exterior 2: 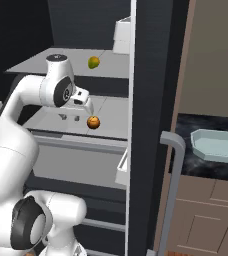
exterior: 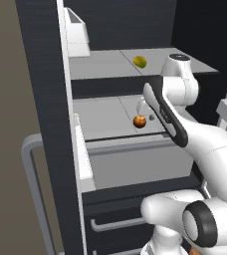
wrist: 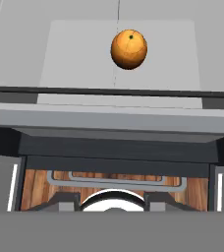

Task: Pick the mango and orange from the fridge and place them inside the tupperware on the counter.

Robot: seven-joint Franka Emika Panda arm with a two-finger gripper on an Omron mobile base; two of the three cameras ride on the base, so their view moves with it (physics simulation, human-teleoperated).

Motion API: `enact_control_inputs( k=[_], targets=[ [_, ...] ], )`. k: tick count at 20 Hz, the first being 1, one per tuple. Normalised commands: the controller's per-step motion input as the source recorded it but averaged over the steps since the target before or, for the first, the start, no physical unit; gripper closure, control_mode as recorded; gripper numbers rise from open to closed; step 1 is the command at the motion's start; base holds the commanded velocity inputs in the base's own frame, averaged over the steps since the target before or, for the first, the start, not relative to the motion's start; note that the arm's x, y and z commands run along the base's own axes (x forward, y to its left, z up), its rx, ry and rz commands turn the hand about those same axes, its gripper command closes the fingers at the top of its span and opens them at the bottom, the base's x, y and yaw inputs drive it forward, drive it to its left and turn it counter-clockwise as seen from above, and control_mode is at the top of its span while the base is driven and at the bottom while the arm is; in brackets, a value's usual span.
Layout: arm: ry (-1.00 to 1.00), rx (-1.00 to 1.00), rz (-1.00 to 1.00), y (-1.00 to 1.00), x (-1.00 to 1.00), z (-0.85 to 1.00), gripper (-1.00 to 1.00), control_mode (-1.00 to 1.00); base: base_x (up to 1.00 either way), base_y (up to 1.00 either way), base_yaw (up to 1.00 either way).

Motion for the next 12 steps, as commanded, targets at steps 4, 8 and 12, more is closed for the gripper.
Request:
enact_control_inputs(
  k=[4,8,12],
  targets=[
    [-0.04,0.00,0.00,0.00,-0.08,0.00,-1.00,-1.00,0.00,0.00,0.00],
    [0.04,0.00,0.00,0.11,-0.03,-0.13,-1.00,-1.00,0.00,0.00,0.00],
    [0.00,0.00,0.00,0.04,0.20,-0.30,-1.00,-1.00,0.00,0.00,0.00]
  ],
)
